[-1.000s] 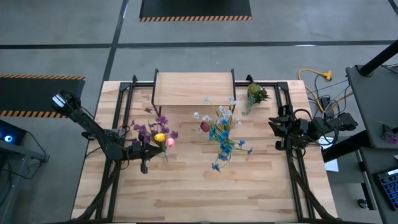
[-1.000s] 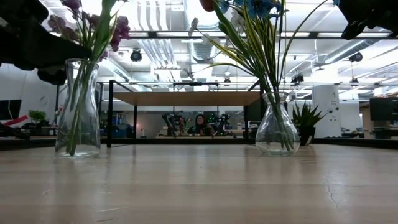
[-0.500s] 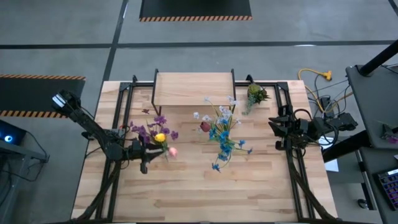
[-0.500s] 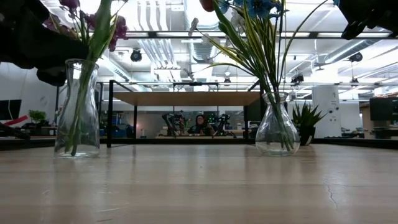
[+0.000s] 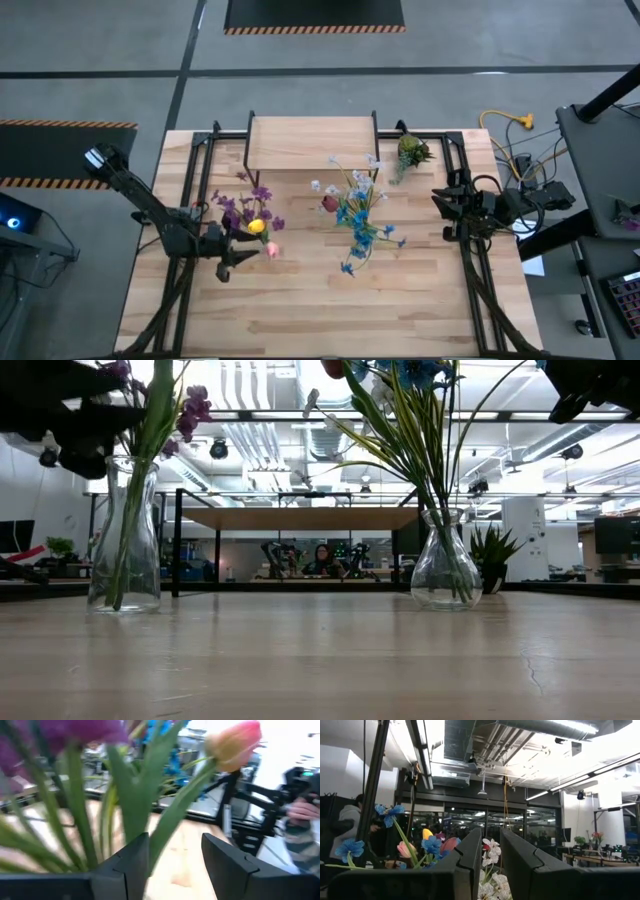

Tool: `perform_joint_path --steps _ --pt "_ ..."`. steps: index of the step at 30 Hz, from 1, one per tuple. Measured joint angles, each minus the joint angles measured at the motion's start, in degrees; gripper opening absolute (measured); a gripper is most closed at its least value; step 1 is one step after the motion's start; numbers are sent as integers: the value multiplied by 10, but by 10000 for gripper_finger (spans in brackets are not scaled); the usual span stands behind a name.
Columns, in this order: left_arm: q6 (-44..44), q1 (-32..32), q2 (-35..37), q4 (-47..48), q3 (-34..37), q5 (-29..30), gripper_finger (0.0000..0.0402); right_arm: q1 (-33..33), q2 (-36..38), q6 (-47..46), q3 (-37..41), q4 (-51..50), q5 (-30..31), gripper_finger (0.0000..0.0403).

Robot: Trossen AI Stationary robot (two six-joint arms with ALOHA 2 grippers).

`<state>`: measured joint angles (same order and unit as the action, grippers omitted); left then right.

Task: Pick and place flowers into a vace then onto a shelf
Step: Put the left crystal vase on the shelf

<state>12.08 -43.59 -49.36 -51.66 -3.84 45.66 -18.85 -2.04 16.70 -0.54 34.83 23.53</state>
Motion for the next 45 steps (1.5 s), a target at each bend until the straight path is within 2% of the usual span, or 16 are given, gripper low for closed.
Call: perform_joint_path --steps 4,10,15,20,22,27,31,38,45 --pt "-27 -11 24 9 0 -35 166 0 0 0 0 0 0 63" --pt "-8 -34 55 79 -5 -36 166 0 0 -1 0 0 0 63" --pt "18 -46 60 136 -39 -37 166 0 0 -2 0 0 0 63" --pt "36 -61 60 277 -111 -38 166 0 0 -2 0 -1 0 63" --pt "86 -67 59 379 -152 -38 166 0 0 -2 0 -2 0 63" --pt "276 -68 33 658 -259 -36 166 0 0 -2 0 -3 0 63" --pt "397 -68 -5 807 -326 -32 166 0 0 -1 0 -3 0 63" --pt "445 -71 -87 886 -397 -34 166 0 0 -1 0 -3 0 63" --pt "569 -73 -176 995 -443 -43 166 0 0 -1 0 -3 0 63"
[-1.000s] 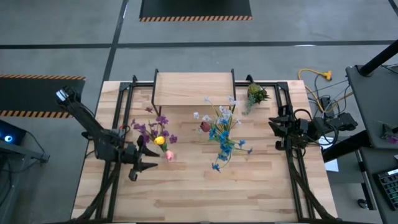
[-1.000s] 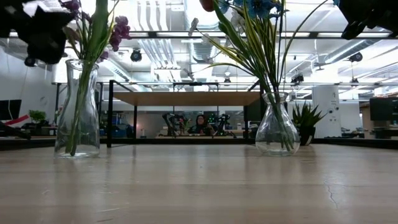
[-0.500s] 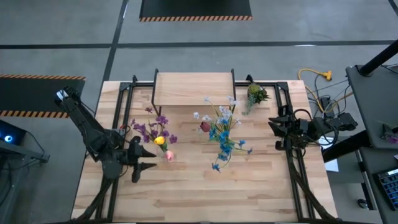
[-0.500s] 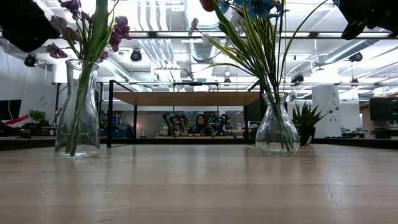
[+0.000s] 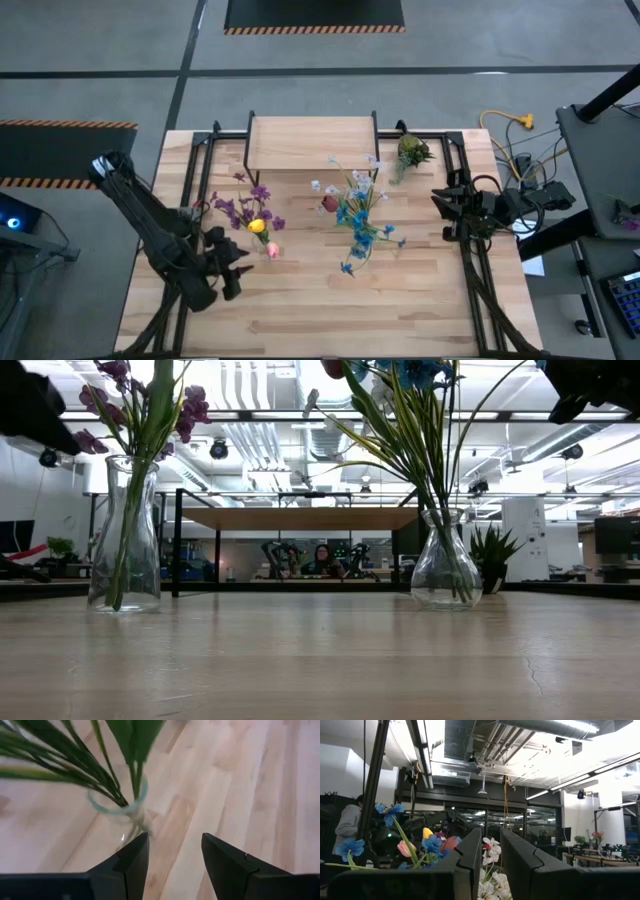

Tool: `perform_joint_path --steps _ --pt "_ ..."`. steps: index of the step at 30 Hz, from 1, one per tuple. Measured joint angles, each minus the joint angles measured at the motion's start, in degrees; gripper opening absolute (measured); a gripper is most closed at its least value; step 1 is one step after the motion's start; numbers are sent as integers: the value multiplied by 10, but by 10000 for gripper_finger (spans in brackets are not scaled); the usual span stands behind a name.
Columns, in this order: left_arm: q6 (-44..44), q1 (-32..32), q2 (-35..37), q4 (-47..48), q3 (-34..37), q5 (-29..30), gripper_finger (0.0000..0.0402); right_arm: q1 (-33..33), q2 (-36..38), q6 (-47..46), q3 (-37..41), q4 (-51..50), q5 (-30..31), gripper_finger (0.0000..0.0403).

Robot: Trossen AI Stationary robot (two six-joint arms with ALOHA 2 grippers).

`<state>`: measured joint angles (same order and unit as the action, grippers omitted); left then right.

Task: Pick and place flowers into a vace then onto a shelf
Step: Put the left crystal vase on the shelf

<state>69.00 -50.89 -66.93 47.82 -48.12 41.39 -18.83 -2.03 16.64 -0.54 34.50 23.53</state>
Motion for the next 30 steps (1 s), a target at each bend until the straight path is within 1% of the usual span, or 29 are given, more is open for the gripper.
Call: perform_joint_path --steps 4,9,16,21,27,30 --pt "46 -1 -42 0 -13 -3 166 0 0 0 0 0 0 63" --pt "102 -1 -78 3 -18 1 166 0 0 0 0 0 0 63" --pt "187 -1 -128 7 -9 63 166 0 0 0 0 0 0 63" --pt "200 -3 -153 6 -9 42 166 0 0 0 0 0 0 63" --pt "202 -3 -162 -4 -8 42 166 0 0 10 0 -8 0 63" --pt "173 -2 -164 -11 -8 42 166 0 0 17 0 -10 0 63"
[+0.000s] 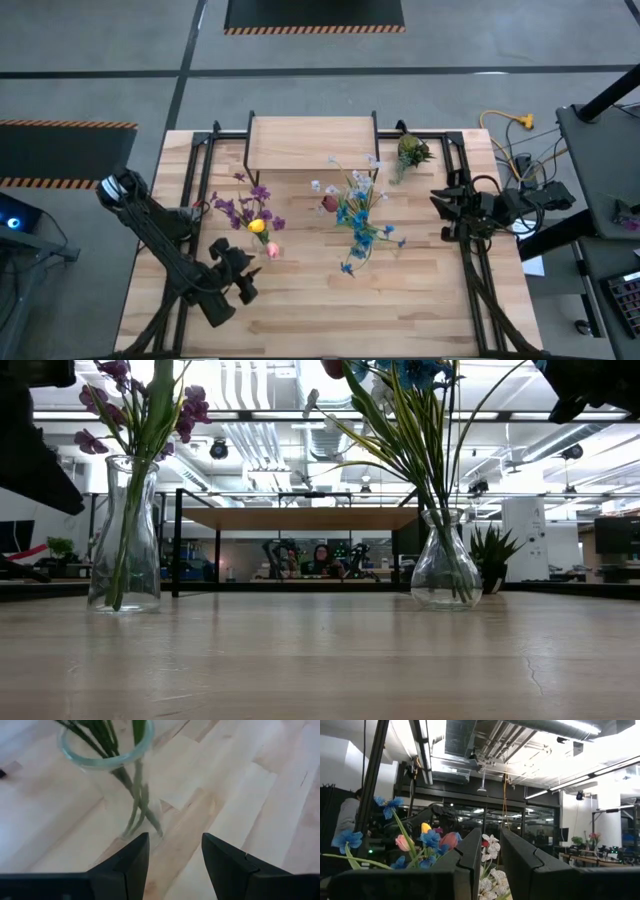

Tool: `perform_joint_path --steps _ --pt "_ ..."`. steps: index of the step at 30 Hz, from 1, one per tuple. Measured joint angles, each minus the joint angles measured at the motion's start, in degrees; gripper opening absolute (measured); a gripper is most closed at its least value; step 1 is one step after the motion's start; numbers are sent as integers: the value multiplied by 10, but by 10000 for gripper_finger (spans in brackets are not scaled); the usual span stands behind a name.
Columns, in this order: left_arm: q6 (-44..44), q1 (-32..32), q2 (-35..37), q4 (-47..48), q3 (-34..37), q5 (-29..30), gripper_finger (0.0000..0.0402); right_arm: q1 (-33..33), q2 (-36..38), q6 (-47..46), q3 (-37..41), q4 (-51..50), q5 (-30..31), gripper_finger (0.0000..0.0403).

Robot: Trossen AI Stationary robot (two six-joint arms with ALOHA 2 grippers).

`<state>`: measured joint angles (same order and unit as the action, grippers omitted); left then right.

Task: Pick and place flowers into a vace then onto a shelf
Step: Put the left crystal vase on the shelf

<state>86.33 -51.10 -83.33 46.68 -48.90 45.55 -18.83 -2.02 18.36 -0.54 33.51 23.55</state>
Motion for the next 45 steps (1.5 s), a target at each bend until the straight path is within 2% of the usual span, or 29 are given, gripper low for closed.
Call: perform_joint_path --steps 6,15,18,22,26,33,45 --pt "-17 19 2 11 1 1 185 0 0 -2 0 0 0 63" --pt "-12 20 1 10 8 9 301 0 0 -4 0 -2 0 63" --pt "-10 29 1 9 20 15 324 0 0 -4 0 -2 0 63" --pt "23 30 1 8 46 18 329 0 0 -4 0 -2 0 63" --pt "44 30 1 -31 76 50 330 0 0 -4 0 -2 0 63" --pt "-5 30 1 -114 111 139 330 0 0 -4 0 -2 0 63" --pt "-34 32 1 -122 115 222 324 0 0 -3 0 -2 0 63"
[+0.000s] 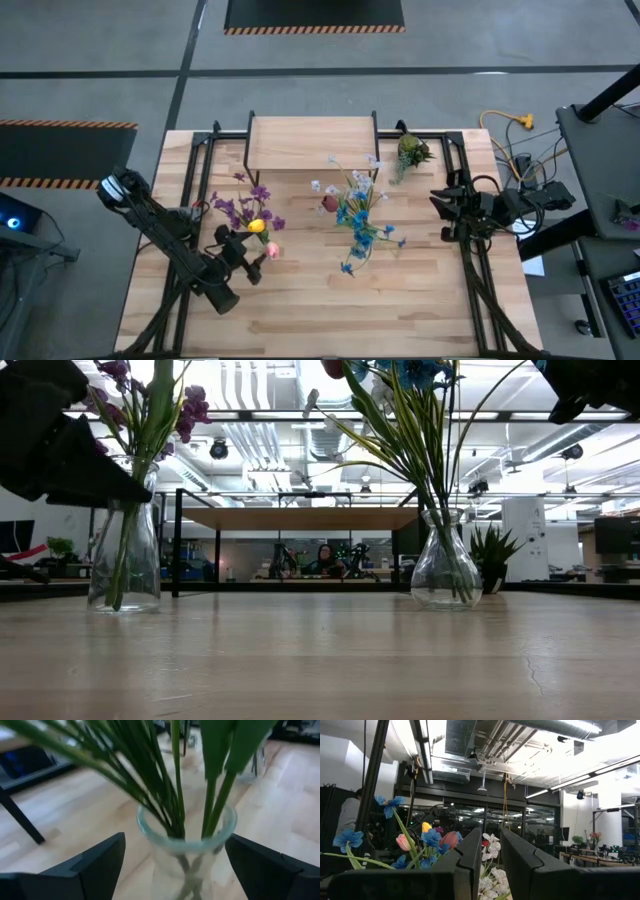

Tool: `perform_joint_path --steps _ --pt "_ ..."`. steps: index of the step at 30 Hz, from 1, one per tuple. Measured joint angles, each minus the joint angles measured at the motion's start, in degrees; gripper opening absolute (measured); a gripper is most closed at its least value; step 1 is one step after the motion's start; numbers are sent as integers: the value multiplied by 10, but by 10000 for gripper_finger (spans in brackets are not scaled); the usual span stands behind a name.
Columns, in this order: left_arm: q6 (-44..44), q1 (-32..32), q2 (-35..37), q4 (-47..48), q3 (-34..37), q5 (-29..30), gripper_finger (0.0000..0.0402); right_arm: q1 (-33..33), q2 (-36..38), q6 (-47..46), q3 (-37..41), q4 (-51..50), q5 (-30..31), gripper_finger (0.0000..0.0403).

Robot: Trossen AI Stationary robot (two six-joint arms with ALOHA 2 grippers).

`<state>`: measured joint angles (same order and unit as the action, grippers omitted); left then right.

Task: Pick and place flowers into a vace then onto a shelf
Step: Put the left crystal vase on the shelf

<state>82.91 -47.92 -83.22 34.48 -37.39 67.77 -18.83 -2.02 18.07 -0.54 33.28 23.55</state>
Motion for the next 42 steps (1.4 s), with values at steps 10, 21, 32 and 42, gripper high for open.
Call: perform_joint_path --steps 10,21,32,42 --pt "1 0 0 1 3 32 309 0 0 1 0 0 0 63" --pt "2 1 0 -6 3 28 180 0 0 0 0 0 0 63" --pt "-37 5 17 -20 -49 63 171 0 0 -1 0 0 0 63" --pt "-319 45 87 26 -197 118 171 0 0 0 0 1 0 63"
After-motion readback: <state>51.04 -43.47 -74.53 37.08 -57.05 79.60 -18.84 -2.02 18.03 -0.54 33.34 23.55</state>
